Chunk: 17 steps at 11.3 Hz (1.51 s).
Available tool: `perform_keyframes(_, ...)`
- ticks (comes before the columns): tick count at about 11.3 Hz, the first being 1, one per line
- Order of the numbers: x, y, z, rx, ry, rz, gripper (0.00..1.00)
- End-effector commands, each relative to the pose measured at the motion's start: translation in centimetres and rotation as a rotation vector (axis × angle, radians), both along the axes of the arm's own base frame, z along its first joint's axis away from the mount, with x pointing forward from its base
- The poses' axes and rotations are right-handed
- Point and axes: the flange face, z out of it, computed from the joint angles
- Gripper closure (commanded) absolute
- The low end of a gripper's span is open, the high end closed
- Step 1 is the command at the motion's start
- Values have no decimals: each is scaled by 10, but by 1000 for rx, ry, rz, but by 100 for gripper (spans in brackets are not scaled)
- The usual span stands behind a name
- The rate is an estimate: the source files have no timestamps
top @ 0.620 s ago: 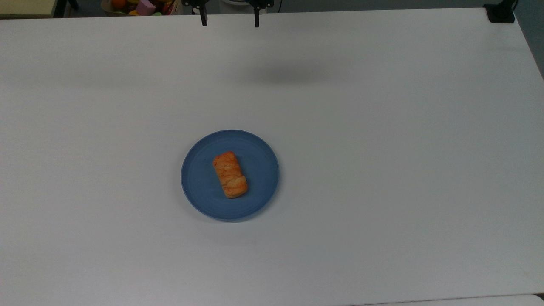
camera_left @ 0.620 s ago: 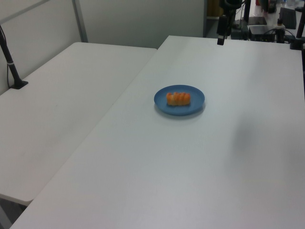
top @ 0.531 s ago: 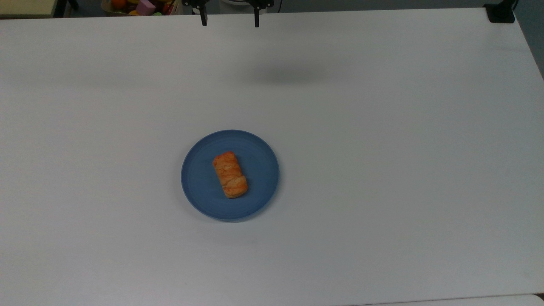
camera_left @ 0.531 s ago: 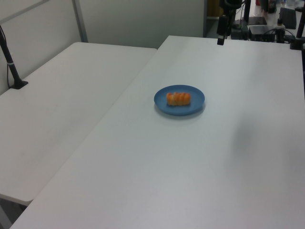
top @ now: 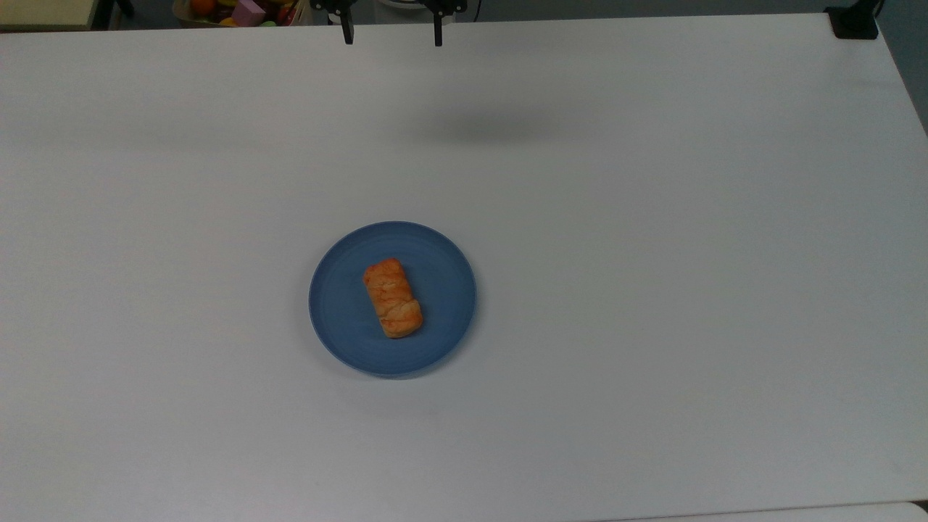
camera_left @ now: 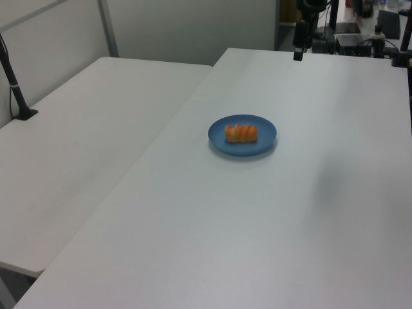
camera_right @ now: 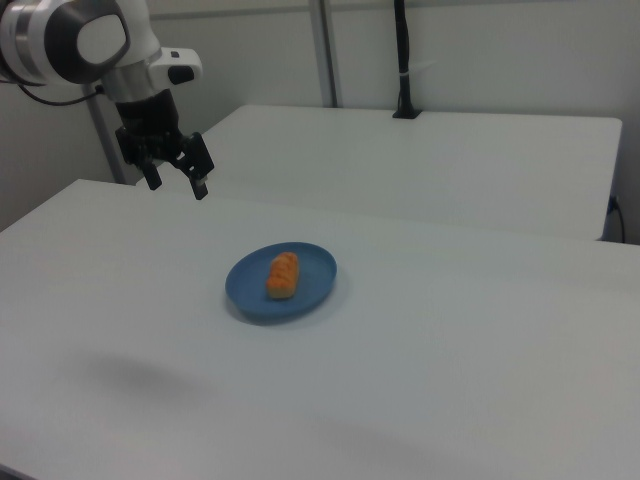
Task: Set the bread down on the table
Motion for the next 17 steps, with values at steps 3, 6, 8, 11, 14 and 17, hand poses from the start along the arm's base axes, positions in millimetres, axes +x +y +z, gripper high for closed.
perform_keyframes(3, -4, 6, -1, 4, 1, 29, 0)
perform_keyframes(6, 4, 14, -16, 0, 22, 57, 0)
perform_keyframes(8, 27, 16, -37, -9, 47, 103, 0)
perform_keyframes(11, 75, 15, -52, -2, 9, 117, 0)
perform_keyframes(14, 106, 13, -90, -10, -52, 210, 0)
perform_keyframes(17, 131, -5, -136, 14, -94, 228, 0)
